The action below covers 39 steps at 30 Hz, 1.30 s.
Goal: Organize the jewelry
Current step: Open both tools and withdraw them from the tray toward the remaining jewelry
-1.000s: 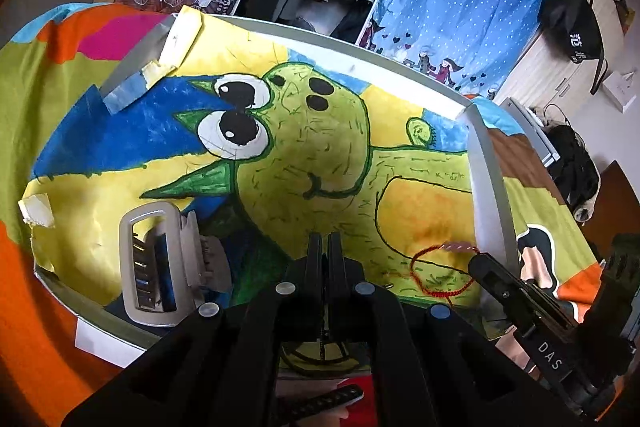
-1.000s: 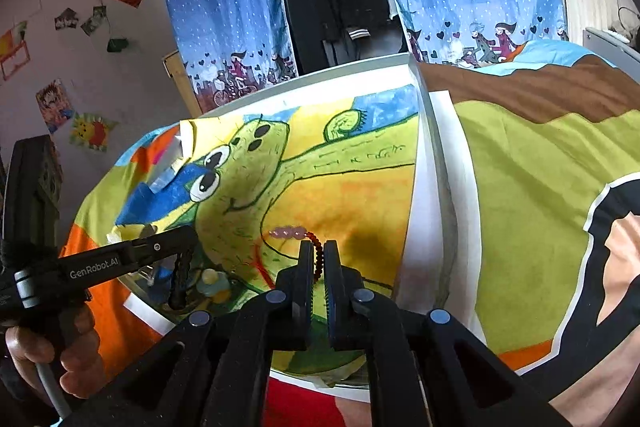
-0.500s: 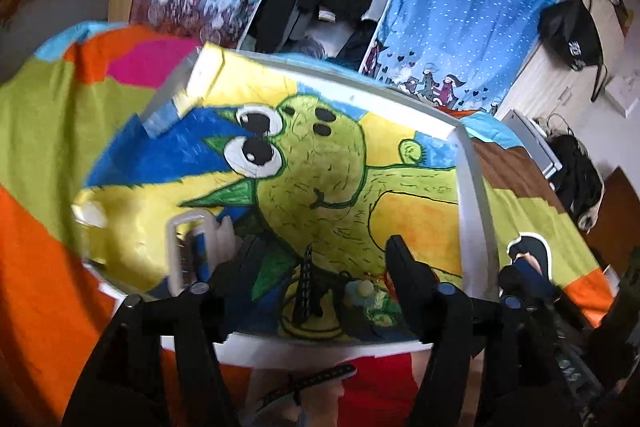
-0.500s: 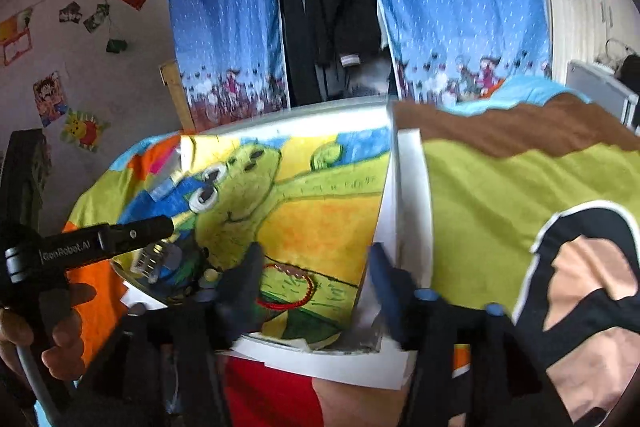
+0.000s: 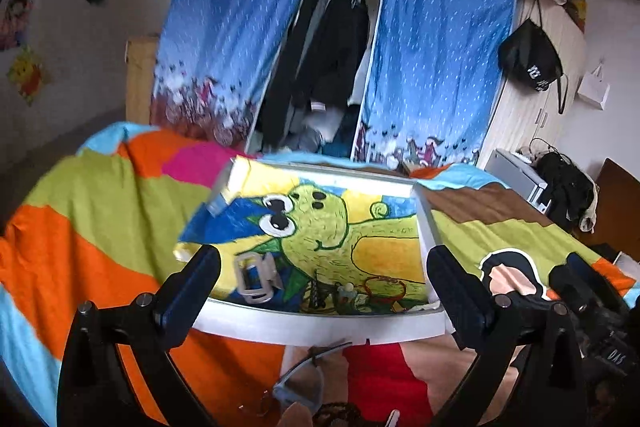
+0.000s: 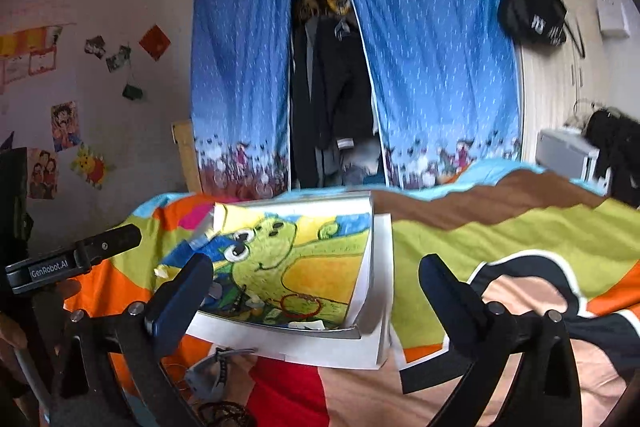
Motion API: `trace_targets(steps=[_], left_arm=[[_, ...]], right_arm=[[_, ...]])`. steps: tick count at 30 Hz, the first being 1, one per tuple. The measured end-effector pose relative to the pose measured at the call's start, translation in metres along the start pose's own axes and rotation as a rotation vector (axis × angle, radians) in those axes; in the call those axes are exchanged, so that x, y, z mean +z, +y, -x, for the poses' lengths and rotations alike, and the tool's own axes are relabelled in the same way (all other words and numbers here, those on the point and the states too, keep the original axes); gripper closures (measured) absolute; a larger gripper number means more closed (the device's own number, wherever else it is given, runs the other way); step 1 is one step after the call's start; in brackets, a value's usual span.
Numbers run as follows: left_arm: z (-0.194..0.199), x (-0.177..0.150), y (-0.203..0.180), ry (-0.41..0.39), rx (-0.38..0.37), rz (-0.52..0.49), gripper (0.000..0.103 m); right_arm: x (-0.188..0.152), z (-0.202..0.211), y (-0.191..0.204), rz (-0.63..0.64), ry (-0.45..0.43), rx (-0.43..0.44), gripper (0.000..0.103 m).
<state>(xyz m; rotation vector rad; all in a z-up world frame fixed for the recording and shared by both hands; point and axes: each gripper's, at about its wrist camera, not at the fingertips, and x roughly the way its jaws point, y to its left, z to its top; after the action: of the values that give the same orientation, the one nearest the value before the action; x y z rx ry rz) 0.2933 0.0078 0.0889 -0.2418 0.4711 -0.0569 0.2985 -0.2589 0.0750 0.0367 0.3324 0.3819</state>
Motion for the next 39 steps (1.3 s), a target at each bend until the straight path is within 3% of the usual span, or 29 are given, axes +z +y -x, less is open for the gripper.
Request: trace_targets(steps=[12,19,30,39], left_arm=[[0.093,-0.037,-0.008,-0.072,-0.004,-0.053,0.002],[0.127,-0.07,-0.011,-0.092,0.048,-0.134,0.001],[0.153,-0.127,-0.006,-0.075,0.027,-0.138,0.001],[0.14,-0.165,-0.005,0.037,0.069,-0.17,0.001]], right_arm=[[-0.023,0.087,0.025,0.014,-0.115,-0.015,0.0],[-0.05,0.124,0.037,0.024,-0.13,-0.035,0.0],[-0.098,0.149,0.045,0.007,-0.053,-0.051,0.0],[-0.135,0.141,0.039,-0.036,0.05,-0.077,0.0]])
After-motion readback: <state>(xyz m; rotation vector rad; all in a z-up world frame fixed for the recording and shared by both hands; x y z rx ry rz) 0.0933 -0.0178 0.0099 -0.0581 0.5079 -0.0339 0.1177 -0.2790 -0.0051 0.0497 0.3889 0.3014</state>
